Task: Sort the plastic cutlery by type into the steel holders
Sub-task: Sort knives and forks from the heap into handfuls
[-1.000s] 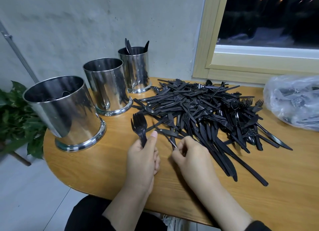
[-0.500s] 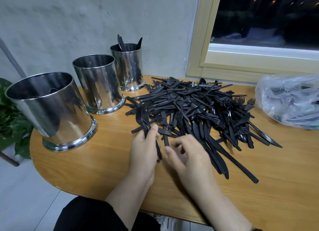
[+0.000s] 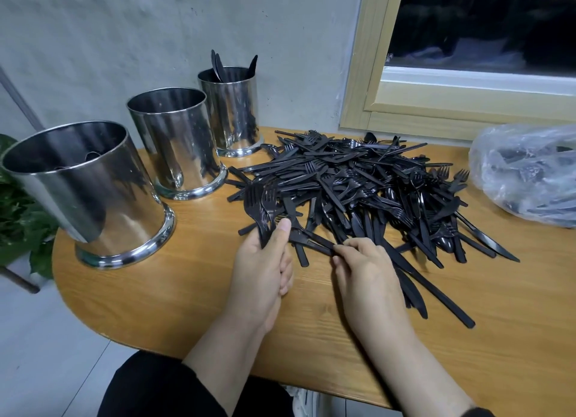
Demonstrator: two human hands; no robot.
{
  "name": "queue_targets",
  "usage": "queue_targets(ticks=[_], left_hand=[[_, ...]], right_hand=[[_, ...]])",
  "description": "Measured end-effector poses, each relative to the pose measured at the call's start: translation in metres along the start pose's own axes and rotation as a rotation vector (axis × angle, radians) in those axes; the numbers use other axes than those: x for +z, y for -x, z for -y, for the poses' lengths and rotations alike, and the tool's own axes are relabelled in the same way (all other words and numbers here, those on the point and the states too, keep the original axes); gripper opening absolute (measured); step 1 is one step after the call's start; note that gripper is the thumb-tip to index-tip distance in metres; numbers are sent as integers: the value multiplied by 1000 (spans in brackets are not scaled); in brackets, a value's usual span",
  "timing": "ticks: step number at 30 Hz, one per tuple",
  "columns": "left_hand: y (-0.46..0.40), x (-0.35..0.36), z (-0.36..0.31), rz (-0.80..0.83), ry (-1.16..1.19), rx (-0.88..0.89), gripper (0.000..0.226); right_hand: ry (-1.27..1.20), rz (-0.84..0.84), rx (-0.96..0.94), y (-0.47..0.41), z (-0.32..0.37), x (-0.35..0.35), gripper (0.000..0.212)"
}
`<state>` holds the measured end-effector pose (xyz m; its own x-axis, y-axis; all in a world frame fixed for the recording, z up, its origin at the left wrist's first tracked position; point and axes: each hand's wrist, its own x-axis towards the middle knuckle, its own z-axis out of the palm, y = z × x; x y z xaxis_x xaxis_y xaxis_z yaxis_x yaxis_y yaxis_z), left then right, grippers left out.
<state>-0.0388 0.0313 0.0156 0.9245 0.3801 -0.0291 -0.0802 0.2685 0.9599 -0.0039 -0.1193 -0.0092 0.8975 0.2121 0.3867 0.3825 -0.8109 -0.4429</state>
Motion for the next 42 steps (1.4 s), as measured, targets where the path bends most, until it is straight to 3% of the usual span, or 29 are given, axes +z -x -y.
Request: queue_targets(ticks=[4, 9, 13, 17, 21, 27, 34, 37, 42], left_hand=[[0, 1, -1, 3, -1, -5, 31], [2, 12, 5, -25, -12, 0, 23], [9, 39, 9, -102, 33, -40, 33], [12, 57, 10, -93, 127, -21, 61], [10, 53, 9, -165, 101, -72, 28], [-7, 1, -6, -287, 93, -14, 31], [-5, -13, -2, -194, -39, 52, 25], [-4, -15, -2, -181, -39, 53, 26], [-4, -18, -1, -162, -34, 48, 25]], right_hand=[[-168, -142, 30, 2, 2, -11, 19], [-351, -335, -12, 6, 7, -15, 32], [-399, -393, -63, 9, 7, -15, 27], [-412, -283, -154, 13, 12, -17, 21], [-337, -92, -233, 15, 14, -16, 27], [-210, -21, -119, 12, 9, -10, 22], [136, 120, -67, 10, 15, 6, 37], [163, 208, -45, 8, 17, 5, 42], [155, 211, -35, 8, 15, 3, 41]])
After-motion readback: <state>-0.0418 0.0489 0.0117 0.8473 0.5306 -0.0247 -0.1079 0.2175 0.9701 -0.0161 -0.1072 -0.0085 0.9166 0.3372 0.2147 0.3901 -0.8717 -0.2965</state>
